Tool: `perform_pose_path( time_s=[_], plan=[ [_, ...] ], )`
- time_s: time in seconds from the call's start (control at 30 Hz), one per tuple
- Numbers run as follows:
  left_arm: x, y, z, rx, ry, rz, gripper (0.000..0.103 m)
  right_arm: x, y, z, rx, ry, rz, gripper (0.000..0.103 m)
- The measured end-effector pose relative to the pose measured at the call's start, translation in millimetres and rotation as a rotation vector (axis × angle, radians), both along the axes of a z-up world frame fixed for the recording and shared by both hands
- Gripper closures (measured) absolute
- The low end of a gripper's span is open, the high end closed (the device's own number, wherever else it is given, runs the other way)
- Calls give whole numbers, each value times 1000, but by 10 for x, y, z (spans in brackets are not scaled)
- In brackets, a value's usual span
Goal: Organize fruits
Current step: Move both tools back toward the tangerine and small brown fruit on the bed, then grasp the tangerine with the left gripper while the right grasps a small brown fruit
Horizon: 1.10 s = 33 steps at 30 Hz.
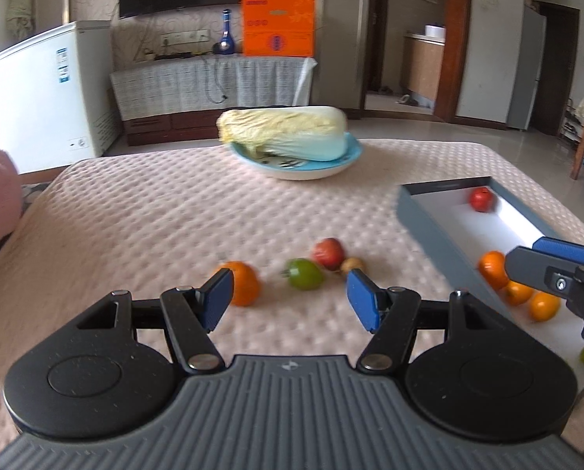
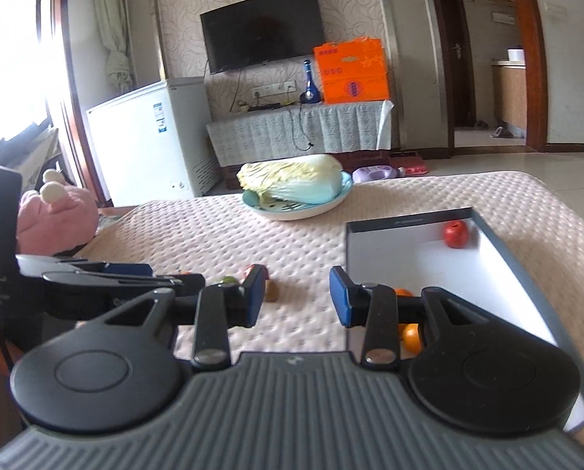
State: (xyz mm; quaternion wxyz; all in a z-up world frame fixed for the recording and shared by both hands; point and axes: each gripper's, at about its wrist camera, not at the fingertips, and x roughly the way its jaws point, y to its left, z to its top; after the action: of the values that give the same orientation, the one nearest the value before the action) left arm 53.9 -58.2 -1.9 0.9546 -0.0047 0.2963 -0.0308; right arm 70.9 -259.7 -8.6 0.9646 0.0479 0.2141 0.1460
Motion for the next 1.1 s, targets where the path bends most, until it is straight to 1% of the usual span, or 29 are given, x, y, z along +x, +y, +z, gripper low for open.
perform_pose_path(
  time_s=[0.2,0.33,0.47,0.63,0.83,0.93,1.03,1.1],
  plan=[
    [-37,290,-13,-7,6,49,34,62,256,-82,-39,22,36,64],
    [-34,382,-55,-3,13,60,34,106,411,-136,-58,36,56,64],
    [38,433,-142,-8,30,59,34,162,527,-182,-78,54,58,64],
    [162,473,-251,-19,45,56,34,260,598,-244,-75,81,44,64],
    [317,459,-357,-27,55,25,34,460,688,-337,-95,120,29,64],
    [391,432,-395,-18,57,11,35,560,712,-391,-116,147,2,64],
    [454,418,-456,-7,70,4,35,654,714,-422,-102,168,-10,64],
    [487,418,-486,-2,74,-1,35,703,740,-442,-116,173,-11,64]
  ],
)
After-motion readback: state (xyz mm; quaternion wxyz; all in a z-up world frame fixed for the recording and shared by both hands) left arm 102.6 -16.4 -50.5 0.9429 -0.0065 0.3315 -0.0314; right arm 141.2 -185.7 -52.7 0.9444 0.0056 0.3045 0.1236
